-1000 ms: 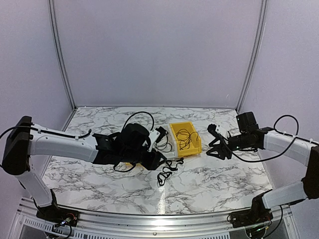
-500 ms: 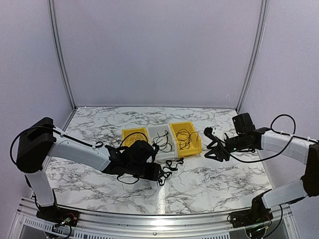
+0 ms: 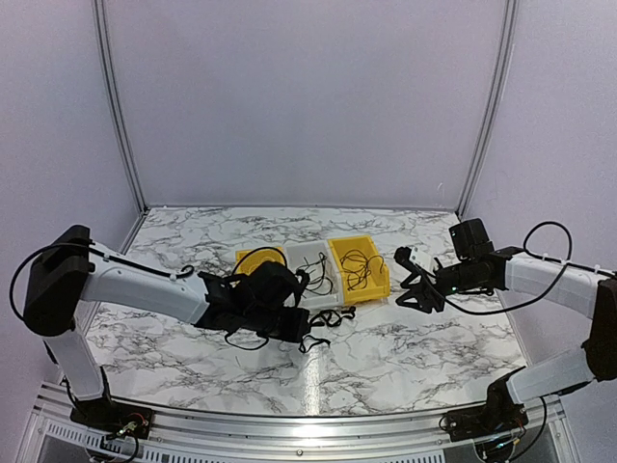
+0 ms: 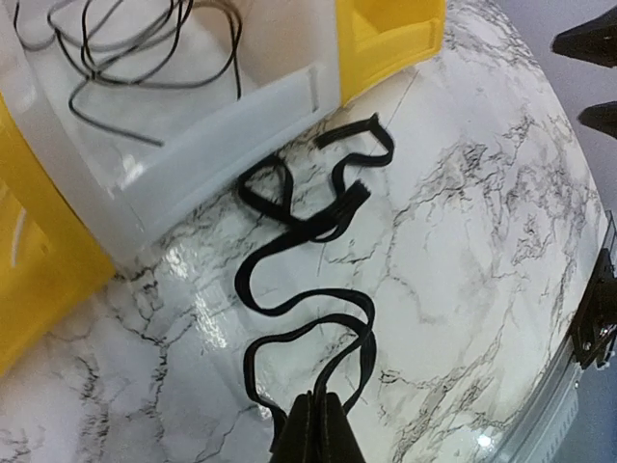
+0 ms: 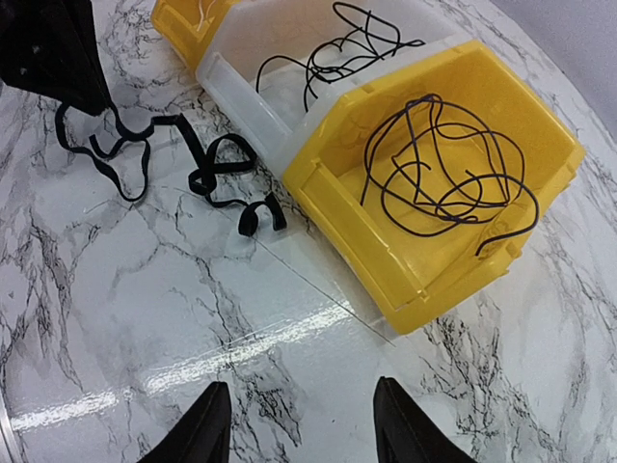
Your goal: Untangle the cables
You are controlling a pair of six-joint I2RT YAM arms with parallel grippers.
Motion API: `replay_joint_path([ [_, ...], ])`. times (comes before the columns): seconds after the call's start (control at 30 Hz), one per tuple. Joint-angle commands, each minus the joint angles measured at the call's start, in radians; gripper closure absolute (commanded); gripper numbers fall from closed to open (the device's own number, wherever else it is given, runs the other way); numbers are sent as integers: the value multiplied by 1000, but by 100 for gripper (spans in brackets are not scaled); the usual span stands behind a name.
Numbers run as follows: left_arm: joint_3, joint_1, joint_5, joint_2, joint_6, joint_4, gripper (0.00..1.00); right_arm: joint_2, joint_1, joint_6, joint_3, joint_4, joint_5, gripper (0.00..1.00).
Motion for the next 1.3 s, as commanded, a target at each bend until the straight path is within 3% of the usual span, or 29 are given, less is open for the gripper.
replay_joint_path([
  [0.0, 84, -2, -52, -150, 173, -77, 100, -9, 13, -12, 12, -2, 6, 49],
  [0.13, 168, -23, -39, -286, 303, -77, 100, -14, 15, -12, 10, 0, 15, 49],
  [0.4, 324, -39, -218, -427, 513, -97, 100, -15, 15, -11, 10, 6, 26, 49],
  [0.8, 641, -14, -424, -253, 620, -173, 100, -15, 15, -11, 6, 7, 39, 49],
  [1.27, 616, 141, -269, -58, 500, -114, 100, -11, 15, -17, 0, 11, 59, 49],
])
